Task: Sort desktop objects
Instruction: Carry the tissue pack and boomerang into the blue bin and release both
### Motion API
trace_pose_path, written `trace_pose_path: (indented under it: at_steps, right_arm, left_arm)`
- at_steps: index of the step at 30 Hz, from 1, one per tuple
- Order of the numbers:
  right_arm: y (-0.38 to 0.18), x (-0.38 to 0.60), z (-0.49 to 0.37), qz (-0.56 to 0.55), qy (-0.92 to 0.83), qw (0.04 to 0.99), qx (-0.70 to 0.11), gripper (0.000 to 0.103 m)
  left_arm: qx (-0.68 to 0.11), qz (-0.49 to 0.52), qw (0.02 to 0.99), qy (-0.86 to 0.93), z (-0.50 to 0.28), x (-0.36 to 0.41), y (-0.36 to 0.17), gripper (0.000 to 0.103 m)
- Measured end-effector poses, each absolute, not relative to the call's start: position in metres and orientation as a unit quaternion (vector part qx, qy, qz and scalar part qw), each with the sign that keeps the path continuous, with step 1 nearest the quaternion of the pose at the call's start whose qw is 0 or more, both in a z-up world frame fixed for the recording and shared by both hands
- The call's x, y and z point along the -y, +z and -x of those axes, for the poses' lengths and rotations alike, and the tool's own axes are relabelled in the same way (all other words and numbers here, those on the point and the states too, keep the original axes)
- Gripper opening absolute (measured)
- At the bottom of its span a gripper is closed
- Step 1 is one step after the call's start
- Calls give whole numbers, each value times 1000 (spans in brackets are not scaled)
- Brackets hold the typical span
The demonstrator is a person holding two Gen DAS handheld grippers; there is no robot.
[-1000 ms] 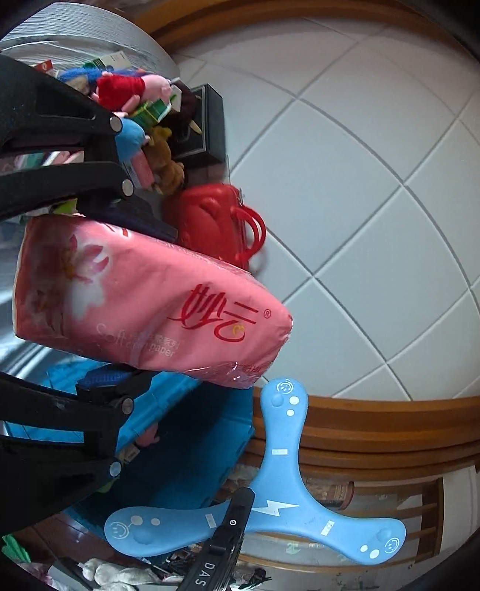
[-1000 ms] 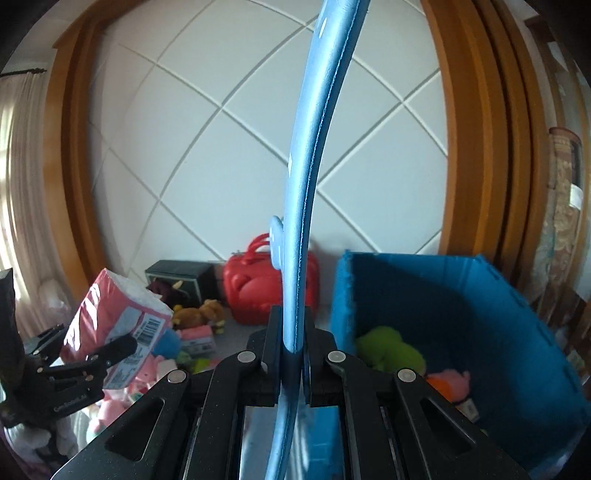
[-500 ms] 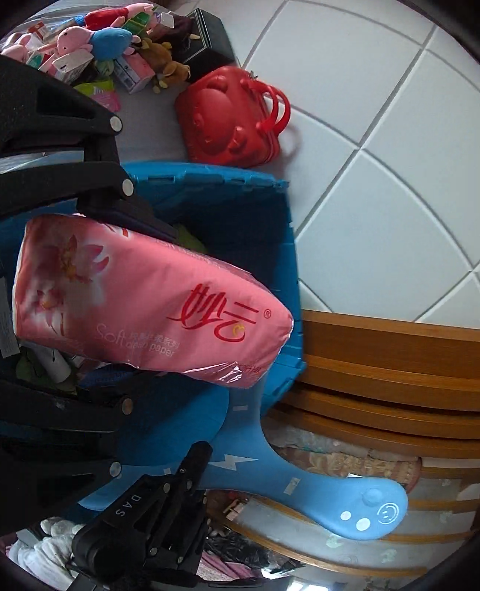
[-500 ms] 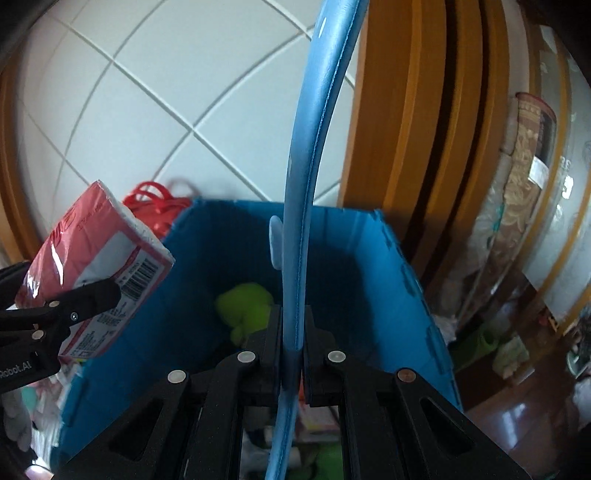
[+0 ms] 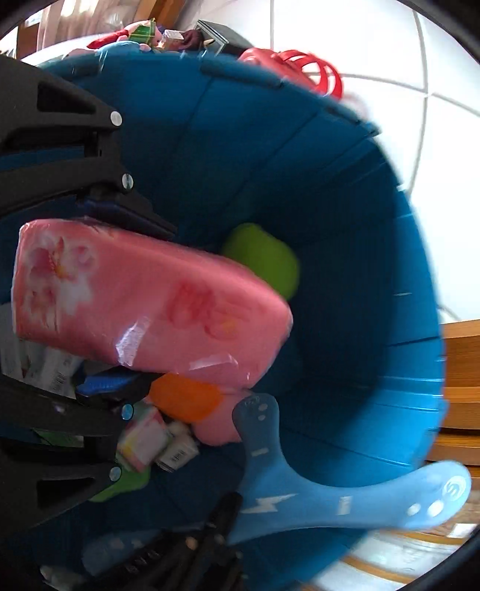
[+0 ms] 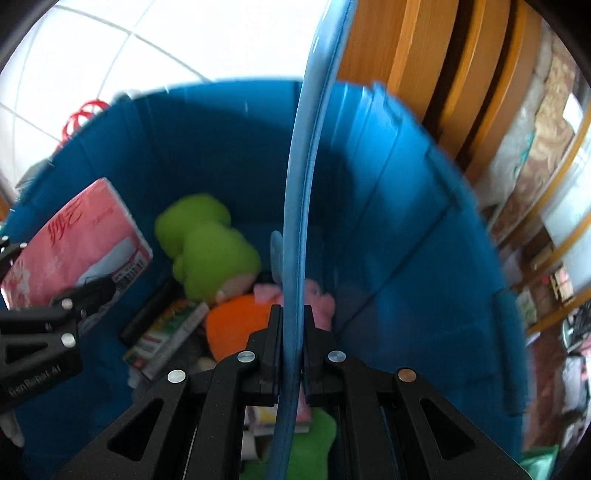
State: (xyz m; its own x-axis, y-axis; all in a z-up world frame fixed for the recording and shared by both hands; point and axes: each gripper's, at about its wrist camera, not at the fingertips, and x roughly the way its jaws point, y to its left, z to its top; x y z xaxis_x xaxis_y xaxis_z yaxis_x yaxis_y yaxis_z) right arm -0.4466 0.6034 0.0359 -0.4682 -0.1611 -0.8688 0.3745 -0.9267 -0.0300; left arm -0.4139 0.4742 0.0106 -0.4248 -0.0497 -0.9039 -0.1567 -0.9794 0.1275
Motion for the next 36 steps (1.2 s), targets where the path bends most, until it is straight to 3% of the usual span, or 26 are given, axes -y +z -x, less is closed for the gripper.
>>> trace_pose_path:
  at_steps: [2,3,5,9,12,14,16,20,30,36]
  right_arm:
    - [31,-607,453,-497,-847,153,-111,9]
    - [31,-607,454,-494,-848,149,-118,9]
    - [36,-607,453,-480,-856,146,-124,9]
    - [43,-603,447,-462,-864,155,-126,12]
    - [43,-604,446,-466,-862,151,-126,39]
    - [44,-603,445,-470,-861,148,-125,69]
    - [45,-603,443,-466,-864,143,-130,77]
    - [46,-603,442,-471,-862,131,-135,87]
    - [103,-623,403,-423,-888,110,-143,93]
    - [130,-631,363,-400,-900,101,-143,103]
  left_arm:
    - [-100,533,27,840,413,-474,11,69]
    - [-102,528,22,843,412,-474,13,80]
    - [-100,523,20,846,409,-473,15,91]
    - [-91,529,17,844,417,-467,12,91]
    - [-92,532,16,842,419,-467,9,91]
    - [-87,535,19,840,417,-466,9,91]
    - [-85,537,21,839,415,-466,9,91]
    - [-63,548,31,834,411,-465,10,91]
    - [-59,513,74,853,372,-472,50,91]
    - [-58,487,97,866,333,-468,76,91]
